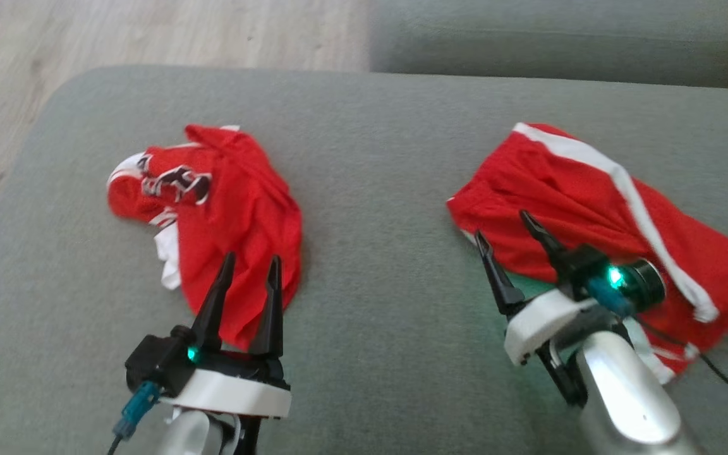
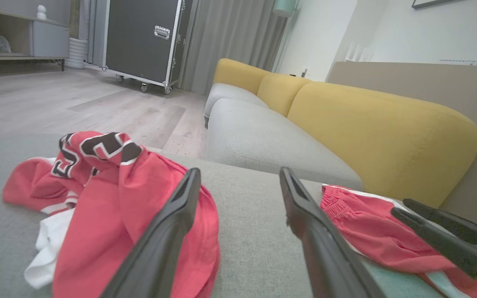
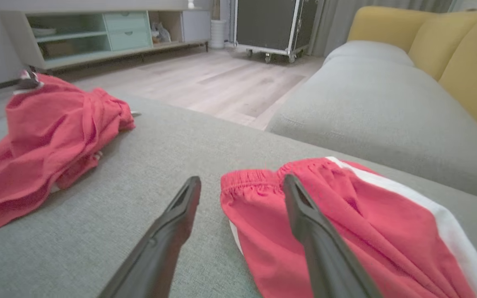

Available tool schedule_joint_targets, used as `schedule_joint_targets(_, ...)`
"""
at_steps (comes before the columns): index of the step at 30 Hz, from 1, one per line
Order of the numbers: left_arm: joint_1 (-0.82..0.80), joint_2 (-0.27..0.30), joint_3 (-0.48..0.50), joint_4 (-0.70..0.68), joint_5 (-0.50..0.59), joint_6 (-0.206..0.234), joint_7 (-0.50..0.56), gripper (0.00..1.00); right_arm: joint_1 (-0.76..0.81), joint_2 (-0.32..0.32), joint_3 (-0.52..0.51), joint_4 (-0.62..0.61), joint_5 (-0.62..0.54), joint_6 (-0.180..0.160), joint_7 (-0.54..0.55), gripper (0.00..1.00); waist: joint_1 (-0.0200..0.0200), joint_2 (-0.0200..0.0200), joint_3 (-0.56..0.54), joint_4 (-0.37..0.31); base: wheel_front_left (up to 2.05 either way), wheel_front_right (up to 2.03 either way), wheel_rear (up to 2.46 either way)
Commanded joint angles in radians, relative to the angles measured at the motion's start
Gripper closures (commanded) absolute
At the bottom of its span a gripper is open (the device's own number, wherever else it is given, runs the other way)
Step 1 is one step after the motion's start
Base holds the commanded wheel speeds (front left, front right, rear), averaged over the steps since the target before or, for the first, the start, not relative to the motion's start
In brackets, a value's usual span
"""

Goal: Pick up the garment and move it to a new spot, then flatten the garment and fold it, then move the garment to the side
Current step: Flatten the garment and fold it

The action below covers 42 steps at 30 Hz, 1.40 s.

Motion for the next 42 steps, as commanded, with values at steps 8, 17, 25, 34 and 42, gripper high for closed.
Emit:
schedule_joint_targets(8, -0.079, 0.000, 0.001, -0.027, -0.025, 0.001, -0.010, 0.00, -0.206, -0.027, 0.000, 0.272, -0.075, -0.001, 0.036, 0.00, -0.0001, -0.0001, 0.068, 0.095, 0.00, 0.00, 0.00)
schedule_joint_targets(17, -0.098, 0.000, -0.004, -0.027, -0.031, 0.007, -0.010, 0.00, -0.316, -0.005, -0.066, 0.457, 0.096, -0.001, -0.006, 1.00, -0.0001, -0.0001, 0.095, 0.111, 0.00, 0.00, 0.00)
schedule_joint_targets(25, -0.108, 0.000, -0.016, -0.025, -0.036, 0.011, -0.010, 0.00, -0.378, -0.001, -0.075, 0.553, 0.242, -0.001, 0.000, 1.00, -0.0001, -0.0001, 0.102, 0.092, 0.00, 0.00, 0.00)
schedule_joint_targets(34, -0.110, 0.000, -0.006, -0.026, -0.036, 0.017, -0.010, 0.00, -0.439, -0.022, -0.042, 0.639, 0.086, -0.001, -0.085, 0.00, -0.0001, -0.0001, 0.098, 0.052, 0.00, 0.00, 0.00)
schedule_joint_targets(42, -0.091, 0.000, 0.029, -0.031, -0.026, 0.014, -0.010, 0.00, -0.378, -0.004, -0.115, 0.499, 0.062, -0.001, -0.139, 0.00, -0.0001, -0.0001, 0.045, -0.037, 0.00, 0.00, 0.00)
